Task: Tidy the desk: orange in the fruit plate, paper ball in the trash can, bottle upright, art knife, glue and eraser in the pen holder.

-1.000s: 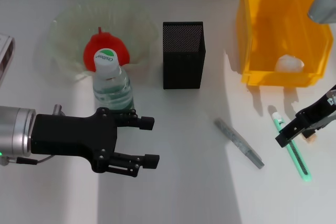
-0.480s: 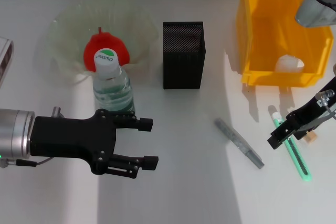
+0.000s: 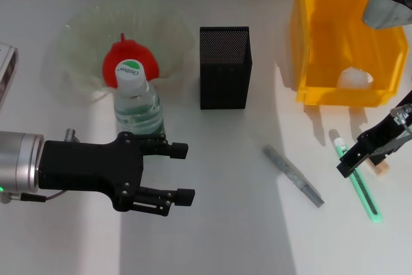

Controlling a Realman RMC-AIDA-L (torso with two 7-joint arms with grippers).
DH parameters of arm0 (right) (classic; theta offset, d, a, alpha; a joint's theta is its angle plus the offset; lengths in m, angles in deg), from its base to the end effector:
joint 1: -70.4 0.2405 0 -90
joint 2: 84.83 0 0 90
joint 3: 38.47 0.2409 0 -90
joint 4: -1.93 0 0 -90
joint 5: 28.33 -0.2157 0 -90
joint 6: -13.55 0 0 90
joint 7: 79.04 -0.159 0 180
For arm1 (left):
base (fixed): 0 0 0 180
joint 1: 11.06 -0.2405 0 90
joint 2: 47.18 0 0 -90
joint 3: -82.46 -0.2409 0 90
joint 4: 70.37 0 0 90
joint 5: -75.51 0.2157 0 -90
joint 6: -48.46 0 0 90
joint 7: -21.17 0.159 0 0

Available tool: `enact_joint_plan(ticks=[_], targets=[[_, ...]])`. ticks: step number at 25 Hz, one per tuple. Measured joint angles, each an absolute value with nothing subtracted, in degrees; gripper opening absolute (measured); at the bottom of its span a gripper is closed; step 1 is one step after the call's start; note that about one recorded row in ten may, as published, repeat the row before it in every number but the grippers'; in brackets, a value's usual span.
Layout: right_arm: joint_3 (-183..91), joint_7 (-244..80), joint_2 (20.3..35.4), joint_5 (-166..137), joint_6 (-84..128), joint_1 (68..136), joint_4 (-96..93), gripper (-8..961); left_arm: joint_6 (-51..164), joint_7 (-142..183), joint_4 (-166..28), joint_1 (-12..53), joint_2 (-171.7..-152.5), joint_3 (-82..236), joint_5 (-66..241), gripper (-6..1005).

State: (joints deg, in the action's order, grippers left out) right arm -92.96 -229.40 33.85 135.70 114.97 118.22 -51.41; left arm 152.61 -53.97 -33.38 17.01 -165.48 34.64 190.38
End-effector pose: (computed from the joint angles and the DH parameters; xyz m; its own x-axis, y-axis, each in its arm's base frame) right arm 0.2235 0.3545 0.0135 0.3257 -0.9001 0.2895 -0.8092 -0.4237 -0.4071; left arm -0.2359 0.2781 -0.0181 0.8342 0.3015 0.4618 0.2721 -0.9533 0.1308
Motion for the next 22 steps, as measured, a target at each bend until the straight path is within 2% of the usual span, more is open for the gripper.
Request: enact_joint_plan(ticks=[22], targets=[[-95.43,-230.64,34.16,135.88,112.84,120.16,-47.62,765,151.66,-53.05,-33.37,16.36,-165.57,34.64,191.09,835]])
